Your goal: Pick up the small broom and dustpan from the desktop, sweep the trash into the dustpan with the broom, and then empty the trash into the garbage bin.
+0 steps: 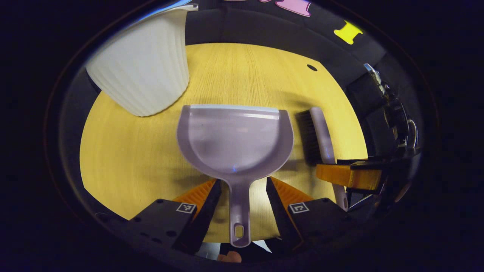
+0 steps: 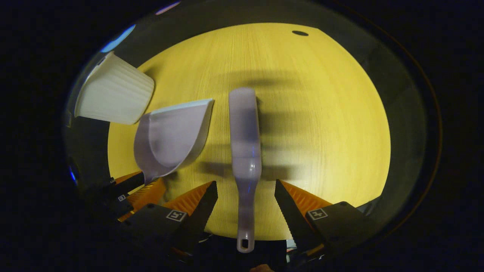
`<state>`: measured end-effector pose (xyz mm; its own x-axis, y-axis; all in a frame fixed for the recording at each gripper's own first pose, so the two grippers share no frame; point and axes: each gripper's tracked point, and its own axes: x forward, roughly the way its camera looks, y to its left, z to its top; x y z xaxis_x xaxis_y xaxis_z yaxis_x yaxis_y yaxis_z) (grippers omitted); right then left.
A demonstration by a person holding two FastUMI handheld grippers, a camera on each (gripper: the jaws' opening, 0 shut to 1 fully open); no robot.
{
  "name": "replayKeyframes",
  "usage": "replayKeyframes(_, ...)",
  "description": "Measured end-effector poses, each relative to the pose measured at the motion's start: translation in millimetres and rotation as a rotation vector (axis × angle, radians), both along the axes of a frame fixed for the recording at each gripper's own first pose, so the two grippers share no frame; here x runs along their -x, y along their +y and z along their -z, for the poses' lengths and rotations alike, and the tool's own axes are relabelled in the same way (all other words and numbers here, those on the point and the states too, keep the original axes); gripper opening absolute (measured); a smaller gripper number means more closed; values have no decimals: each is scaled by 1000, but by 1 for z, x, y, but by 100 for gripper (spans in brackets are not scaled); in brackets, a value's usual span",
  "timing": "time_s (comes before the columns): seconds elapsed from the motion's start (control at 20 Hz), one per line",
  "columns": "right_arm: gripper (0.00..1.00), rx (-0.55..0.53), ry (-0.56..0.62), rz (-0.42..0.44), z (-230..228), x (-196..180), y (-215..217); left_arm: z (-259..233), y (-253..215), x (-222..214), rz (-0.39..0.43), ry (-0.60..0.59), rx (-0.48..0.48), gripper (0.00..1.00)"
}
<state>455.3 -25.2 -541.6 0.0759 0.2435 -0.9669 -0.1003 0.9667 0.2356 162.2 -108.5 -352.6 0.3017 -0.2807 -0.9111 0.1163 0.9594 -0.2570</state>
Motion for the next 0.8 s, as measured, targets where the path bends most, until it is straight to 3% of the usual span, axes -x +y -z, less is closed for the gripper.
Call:
replayKeyframes(0.25,99,-13,-247,13,-87,-12,-14,-104,19,-4,-29,-274,35,72)
replayKeyframes(0.35,99,-61,-454,32,-151,-38,-4,-176,21,-18,-81,-525,119,72)
replayKeyframes(0.5,98,-98,-828,77,-262,-81,11,-312,52,-39,-205,-1097,162,71)
replayKeyframes(0.55,89,-113,-939,114,-298,-89,14,-341,67,-36,-259,-1197,130,71)
replayKeyframes(0.6,89,-142,-1057,153,-330,-93,18,-348,80,-31,-350,-1232,72,73)
replayKeyframes(0.65,98,-161,-1173,171,-357,-95,22,-354,90,-23,-401,-1238,33,73)
replayKeyframes(0.8,97,-124,-1423,185,-403,-75,20,-369,82,-4,-378,-1242,19,75)
